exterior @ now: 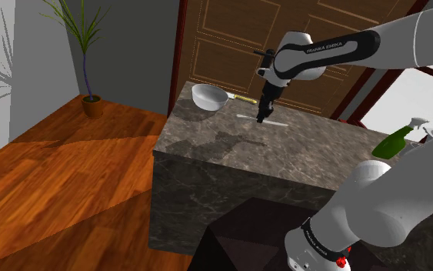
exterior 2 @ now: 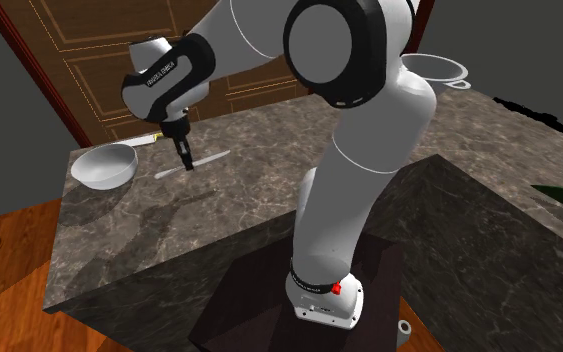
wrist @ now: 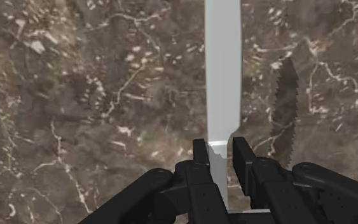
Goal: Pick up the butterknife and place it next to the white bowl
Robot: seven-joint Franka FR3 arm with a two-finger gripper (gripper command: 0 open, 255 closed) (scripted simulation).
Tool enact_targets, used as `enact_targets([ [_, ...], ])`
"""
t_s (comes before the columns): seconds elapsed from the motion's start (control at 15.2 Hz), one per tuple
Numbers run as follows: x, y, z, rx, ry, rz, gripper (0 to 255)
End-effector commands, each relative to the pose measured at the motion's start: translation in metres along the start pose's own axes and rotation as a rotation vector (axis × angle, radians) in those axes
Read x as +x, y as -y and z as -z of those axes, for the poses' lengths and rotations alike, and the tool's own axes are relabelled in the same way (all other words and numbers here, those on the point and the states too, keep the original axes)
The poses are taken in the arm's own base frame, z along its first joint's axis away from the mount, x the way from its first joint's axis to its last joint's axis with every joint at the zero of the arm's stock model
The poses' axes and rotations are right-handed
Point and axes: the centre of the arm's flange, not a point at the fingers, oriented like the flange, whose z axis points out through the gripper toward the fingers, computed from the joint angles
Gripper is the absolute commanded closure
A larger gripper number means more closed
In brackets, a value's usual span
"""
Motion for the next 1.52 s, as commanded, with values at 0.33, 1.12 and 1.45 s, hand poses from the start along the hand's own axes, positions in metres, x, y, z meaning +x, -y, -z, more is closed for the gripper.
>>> enact_targets([
  [0.33,-0.001,-0.002,-0.037,-0.001,0.000,0.000,255],
  [1.12,-0.001,-0.003,-0.052,-0.001,0.000,0.000,0],
  [1.45,-0.001,-0.003,-0.039,-0.001,0.000,0.000,0],
])
